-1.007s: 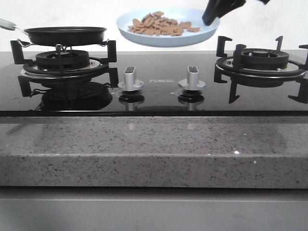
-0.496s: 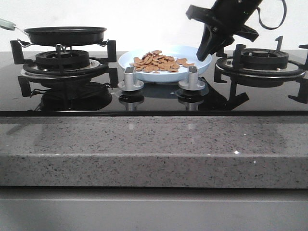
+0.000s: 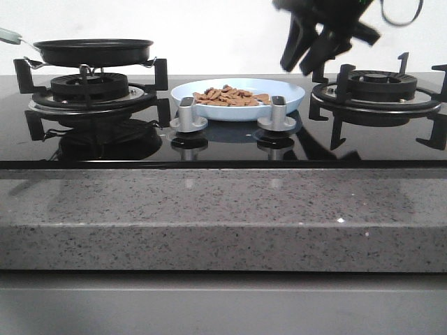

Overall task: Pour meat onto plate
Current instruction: 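Release the pan handle and withdraw the left gripper, then lower the plate of meat between the knobs and open the right gripper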

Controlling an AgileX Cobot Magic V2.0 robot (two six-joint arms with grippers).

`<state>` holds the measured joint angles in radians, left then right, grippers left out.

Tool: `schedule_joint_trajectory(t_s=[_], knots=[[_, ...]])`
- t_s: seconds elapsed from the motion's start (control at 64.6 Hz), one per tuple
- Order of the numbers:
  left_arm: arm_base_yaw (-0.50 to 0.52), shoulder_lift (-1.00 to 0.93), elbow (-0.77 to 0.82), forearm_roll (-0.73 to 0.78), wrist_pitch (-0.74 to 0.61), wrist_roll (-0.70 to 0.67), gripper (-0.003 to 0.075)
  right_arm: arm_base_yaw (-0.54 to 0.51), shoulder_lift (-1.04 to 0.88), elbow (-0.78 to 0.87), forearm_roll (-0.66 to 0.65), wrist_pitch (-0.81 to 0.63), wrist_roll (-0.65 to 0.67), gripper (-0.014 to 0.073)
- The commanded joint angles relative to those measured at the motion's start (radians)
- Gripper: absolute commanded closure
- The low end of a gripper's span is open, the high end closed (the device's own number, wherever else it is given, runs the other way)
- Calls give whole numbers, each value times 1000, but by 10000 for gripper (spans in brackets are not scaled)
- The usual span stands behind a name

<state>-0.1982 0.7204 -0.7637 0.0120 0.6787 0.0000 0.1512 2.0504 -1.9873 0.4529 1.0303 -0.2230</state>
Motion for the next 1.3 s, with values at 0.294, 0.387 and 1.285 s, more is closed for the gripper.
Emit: schedule_joint_trajectory(t_s=[0.294, 0.387, 1.285], knots=[[-8, -5, -26, 1, -76, -5, 174, 41, -553, 450, -95, -157, -7, 279], [-8, -5, -26, 1, -76, 0, 174, 41, -683, 598, -115, -177, -7, 279], [-8, -5, -26, 1, -76, -5, 317, 41, -1455, 1271, -109, -198, -6, 389]])
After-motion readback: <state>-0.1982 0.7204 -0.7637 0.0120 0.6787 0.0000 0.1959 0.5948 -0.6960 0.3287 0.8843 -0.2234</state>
